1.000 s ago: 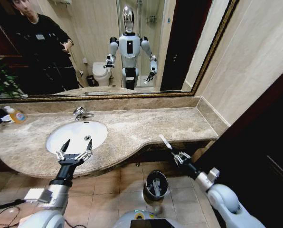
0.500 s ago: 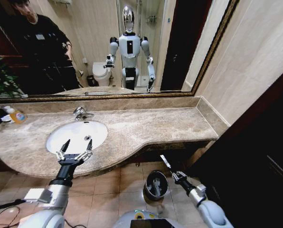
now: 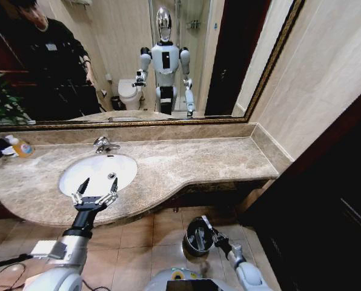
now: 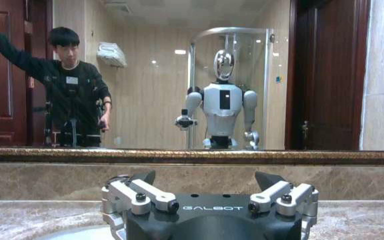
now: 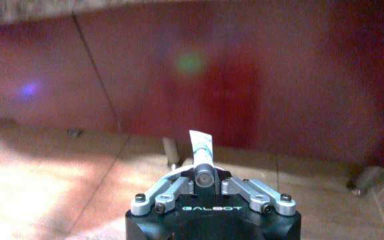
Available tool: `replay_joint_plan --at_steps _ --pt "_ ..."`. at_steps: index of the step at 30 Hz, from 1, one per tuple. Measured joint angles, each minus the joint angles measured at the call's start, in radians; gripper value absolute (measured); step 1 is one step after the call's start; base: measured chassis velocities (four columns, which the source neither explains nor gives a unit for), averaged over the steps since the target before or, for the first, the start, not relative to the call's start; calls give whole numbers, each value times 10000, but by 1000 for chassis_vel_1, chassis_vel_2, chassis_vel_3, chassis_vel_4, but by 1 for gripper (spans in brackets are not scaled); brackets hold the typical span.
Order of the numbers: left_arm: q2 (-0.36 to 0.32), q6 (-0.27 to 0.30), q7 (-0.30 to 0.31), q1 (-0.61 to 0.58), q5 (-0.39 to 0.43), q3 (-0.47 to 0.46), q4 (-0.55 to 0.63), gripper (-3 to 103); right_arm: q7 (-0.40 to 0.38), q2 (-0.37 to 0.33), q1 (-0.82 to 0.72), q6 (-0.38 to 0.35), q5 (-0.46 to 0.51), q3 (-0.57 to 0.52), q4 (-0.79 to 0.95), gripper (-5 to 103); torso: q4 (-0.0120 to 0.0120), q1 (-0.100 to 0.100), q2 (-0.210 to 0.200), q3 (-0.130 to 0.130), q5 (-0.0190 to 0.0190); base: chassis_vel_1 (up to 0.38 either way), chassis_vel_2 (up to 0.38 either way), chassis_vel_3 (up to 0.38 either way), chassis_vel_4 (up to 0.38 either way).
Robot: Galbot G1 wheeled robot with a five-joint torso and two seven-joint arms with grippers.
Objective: Pick up the trash from the sink and place it in the trash bin.
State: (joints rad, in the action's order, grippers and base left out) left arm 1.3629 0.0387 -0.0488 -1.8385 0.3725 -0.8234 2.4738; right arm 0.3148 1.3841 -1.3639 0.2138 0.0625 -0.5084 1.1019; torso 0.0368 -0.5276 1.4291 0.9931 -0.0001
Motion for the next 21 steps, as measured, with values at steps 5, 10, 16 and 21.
replay_joint_plan --at_steps 5,10,16,21 --pt "0 0 0 0 0 0 0 100 -327 -103 313 359 -70 483 -819 16 0 0 0 0 4 0 0 0 0" --pt "0 0 0 0 0 0 0 100 -520 -169 549 524 126 885 -1204 16 0 0 0 0 0 0 0 0 0" --pt "0 0 0 0 0 0 0 100 -733 81 549 531 68 932 -1022 25 1 0 0 0 -1 0 0 0 0" --pt "0 0 0 0 0 0 0 100 -715 129 516 630 2 945 -968 35 0 0 0 0 0 0 0 0 0"
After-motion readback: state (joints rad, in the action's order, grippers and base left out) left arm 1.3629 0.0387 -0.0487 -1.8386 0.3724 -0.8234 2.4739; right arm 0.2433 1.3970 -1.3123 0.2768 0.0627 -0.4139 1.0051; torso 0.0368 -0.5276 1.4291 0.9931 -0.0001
